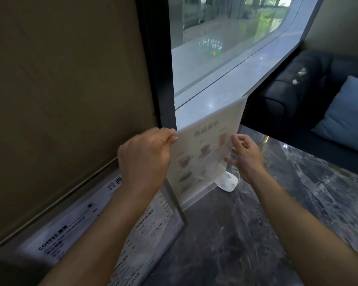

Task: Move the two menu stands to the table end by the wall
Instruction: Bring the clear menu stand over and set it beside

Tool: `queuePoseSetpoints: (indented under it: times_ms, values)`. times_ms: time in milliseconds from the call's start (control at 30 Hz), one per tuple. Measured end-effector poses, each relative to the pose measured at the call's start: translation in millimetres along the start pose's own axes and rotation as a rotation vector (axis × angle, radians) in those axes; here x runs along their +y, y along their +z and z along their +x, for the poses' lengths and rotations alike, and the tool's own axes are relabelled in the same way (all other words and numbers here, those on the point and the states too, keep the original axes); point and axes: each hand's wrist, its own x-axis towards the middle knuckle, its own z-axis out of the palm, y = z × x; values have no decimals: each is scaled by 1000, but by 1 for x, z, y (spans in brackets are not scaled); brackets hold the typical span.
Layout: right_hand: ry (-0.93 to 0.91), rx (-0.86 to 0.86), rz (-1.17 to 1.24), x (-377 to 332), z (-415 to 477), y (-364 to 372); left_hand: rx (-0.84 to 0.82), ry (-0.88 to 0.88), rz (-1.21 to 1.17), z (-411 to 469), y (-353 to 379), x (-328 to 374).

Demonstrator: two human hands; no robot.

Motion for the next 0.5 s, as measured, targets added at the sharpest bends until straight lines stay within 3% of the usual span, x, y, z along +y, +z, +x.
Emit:
queuePoseSetpoints:
  times_ms: [500]
  values:
    - [32,-124,-11,12,27,27,6,5,88,3,0,-4]
